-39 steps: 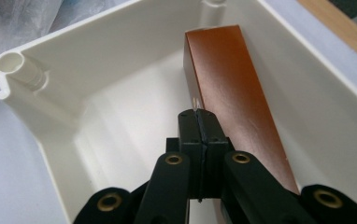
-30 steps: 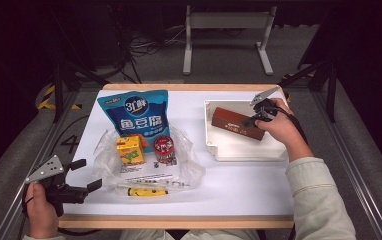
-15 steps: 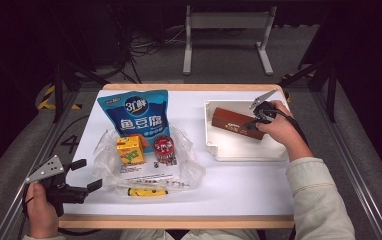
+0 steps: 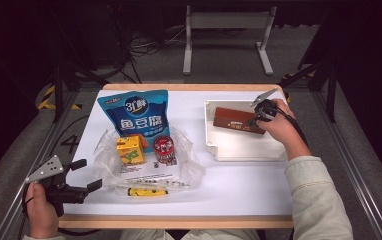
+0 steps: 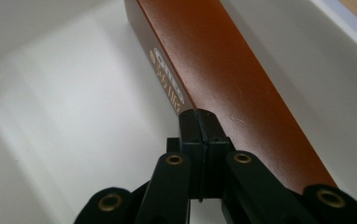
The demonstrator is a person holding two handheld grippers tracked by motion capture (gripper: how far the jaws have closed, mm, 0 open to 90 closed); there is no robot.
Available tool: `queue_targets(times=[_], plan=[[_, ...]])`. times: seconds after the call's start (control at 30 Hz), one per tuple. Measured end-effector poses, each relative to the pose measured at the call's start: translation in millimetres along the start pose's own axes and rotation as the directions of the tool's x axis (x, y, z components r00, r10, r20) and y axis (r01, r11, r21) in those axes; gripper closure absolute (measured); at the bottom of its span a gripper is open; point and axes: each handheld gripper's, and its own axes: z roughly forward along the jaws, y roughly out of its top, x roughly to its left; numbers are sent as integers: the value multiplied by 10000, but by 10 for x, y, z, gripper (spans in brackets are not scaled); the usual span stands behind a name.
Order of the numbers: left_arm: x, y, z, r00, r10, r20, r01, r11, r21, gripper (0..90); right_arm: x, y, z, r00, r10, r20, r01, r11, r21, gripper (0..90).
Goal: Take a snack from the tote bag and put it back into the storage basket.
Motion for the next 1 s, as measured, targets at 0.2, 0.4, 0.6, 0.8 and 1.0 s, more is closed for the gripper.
queue_targets(times=[0.2,0.4,0.6,0.8,1.0], plan=[[-2,1,2,10000,13,-4,-13,10000,29,21,-46,-16,8,9983,41,581,-37,10000,-59,896],[0,1,-3,10000,38,-26,-38,10000,-17,21,-87,-26,6,9944,156,1042,-142,9998,-137,895],[-5,1,-7,10000,-24,-10,24,10000,-43,21,-103,-23,6,9899,62,1417,-26,9997,-257,878],[-2,2,-7,10000,-33,-43,32,10000,-73,21,-59,-2,-30,9959,273,867,-228,9983,-528,844],[3,2,-14,10000,-17,-17,17,10000,-92,21,-4,91,-124,9975,379,602,-302,9917,-1247,699]])
